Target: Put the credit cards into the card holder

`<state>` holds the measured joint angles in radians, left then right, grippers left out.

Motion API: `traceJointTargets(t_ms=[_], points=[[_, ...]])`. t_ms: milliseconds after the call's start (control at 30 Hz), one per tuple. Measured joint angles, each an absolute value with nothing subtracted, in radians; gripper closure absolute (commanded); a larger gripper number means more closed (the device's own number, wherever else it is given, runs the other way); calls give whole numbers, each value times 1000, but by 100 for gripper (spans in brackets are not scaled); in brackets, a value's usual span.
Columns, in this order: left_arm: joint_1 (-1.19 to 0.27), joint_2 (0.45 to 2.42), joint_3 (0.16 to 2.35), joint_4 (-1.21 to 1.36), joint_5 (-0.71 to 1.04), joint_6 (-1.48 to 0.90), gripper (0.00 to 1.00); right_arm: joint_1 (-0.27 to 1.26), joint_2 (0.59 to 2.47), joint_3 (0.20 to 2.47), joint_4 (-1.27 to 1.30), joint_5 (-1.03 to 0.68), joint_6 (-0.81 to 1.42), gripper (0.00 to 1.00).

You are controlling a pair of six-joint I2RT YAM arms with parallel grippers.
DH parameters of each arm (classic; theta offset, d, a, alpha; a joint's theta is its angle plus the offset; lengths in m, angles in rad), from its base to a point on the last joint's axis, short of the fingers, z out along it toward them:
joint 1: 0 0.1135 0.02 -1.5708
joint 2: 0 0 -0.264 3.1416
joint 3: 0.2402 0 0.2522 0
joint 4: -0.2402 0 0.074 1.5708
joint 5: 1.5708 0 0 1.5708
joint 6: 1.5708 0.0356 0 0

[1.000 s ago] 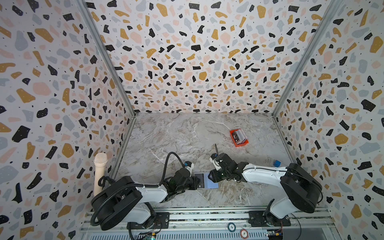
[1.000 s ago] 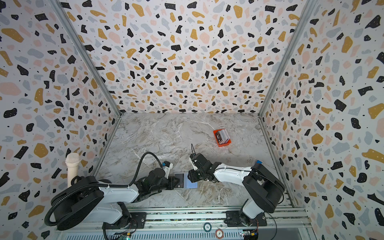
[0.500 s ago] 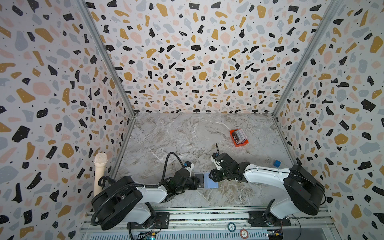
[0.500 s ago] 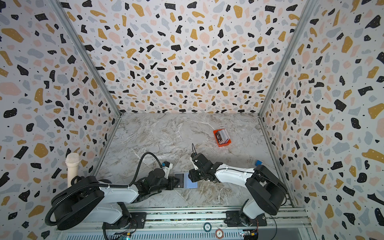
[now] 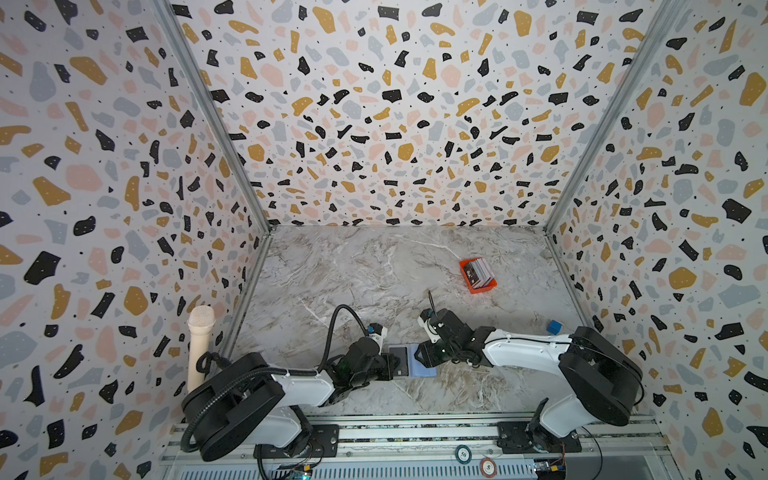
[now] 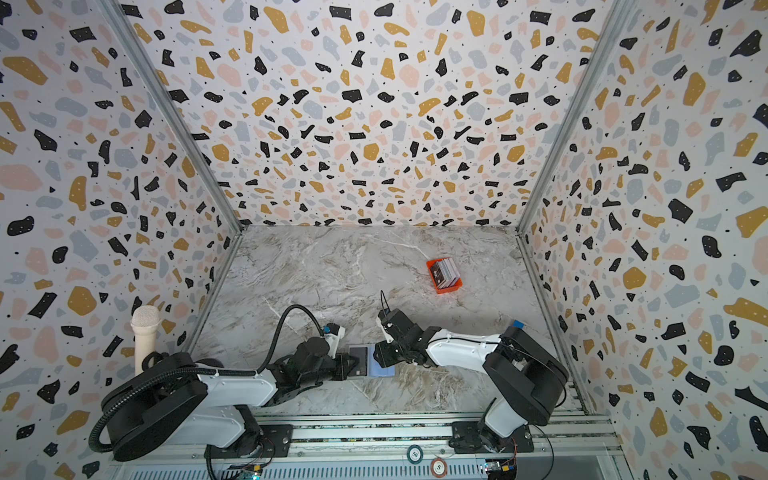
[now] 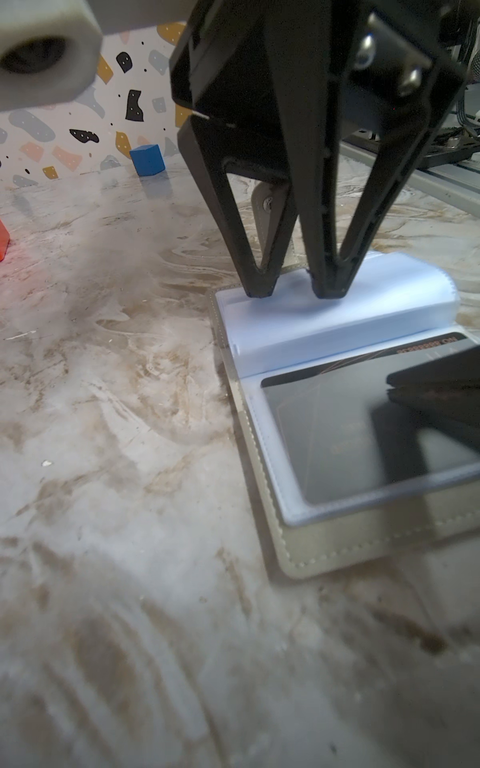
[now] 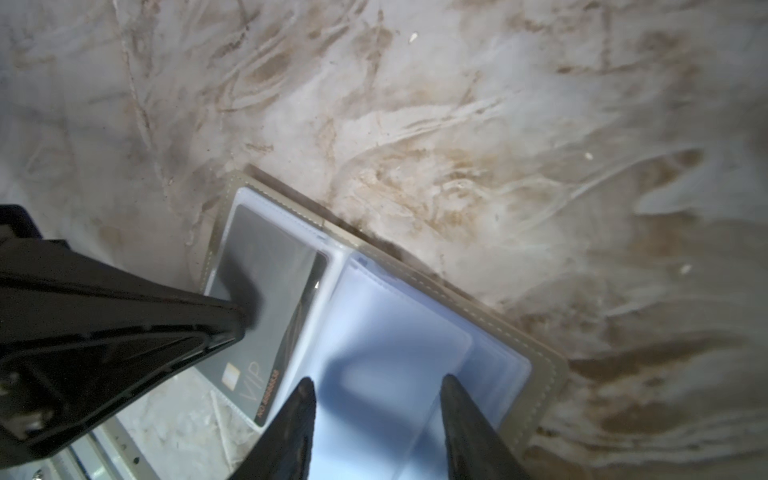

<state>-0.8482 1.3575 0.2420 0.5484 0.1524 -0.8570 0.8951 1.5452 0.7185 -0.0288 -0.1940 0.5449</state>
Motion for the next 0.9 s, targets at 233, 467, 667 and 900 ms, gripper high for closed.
traceJointTargets(t_ms=[233, 467, 667, 900], points=[[-848, 1364, 238, 564, 155, -860, 100, 900, 1557, 706, 27, -261, 577, 49], [-848, 1365, 235, 571, 157, -868, 100, 901, 1560, 700, 62, -295, 613, 49], [-848, 1365, 233, 575, 158, -875, 100, 904, 1560, 699, 79, -296, 652, 49], [-848, 1365, 228, 583, 160, -876, 100, 904, 1537, 672, 130, -294, 738, 50]])
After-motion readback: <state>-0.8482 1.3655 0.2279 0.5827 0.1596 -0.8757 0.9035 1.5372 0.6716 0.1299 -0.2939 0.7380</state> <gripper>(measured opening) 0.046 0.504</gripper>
